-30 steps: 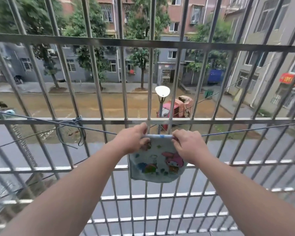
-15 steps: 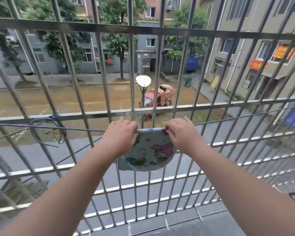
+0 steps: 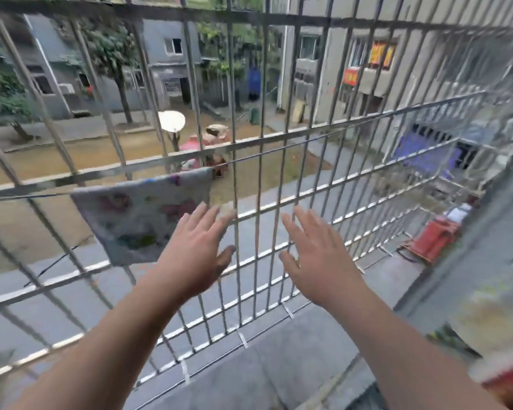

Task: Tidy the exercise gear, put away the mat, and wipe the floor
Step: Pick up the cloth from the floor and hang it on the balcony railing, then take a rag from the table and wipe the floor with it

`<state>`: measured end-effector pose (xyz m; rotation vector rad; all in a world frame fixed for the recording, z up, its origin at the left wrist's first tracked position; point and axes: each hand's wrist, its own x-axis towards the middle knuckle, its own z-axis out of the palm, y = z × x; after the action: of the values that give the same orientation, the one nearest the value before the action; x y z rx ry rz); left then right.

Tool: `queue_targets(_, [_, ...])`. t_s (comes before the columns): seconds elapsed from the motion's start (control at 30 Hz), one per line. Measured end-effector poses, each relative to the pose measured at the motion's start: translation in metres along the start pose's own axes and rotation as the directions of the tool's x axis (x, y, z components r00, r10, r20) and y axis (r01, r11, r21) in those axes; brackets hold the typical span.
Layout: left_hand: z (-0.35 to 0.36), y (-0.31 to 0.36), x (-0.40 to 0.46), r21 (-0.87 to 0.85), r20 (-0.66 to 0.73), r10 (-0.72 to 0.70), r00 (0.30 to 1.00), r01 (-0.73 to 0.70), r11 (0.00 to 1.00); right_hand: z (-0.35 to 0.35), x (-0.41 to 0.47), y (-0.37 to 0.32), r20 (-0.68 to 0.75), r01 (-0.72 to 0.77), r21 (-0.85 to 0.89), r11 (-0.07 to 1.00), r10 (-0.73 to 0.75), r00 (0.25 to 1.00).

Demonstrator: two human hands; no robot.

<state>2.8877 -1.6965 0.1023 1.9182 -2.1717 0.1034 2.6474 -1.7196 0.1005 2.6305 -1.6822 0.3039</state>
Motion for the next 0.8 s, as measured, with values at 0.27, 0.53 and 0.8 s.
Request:
queue_targets(0.27, [0.053, 0.198, -0.056, -0.044, 0.135, 0.223, 0.965, -0.219, 0.975, 0.003, -0.199, 0.118, 0.063, -0.231, -0.021, 0.973, 0.232, 0.971])
queue_targets(0.53, [0.088, 0.405, -0.123, -0.161, 0.126, 0.578, 0.806, -0.559, 0.814, -0.019, -0.44, 0.217, -0.045, -0.554, -0.047, 0.831, 0.552, 0.832])
queue_targets(0.8, [0.111, 0.626, -0.208, -0.329, 0.129, 0.859, 0.496, -0.796, 0.509, -0.046, -0.673, 0.257, -0.147, -0.873, 0.021, 0.487, 0.865, 0.479])
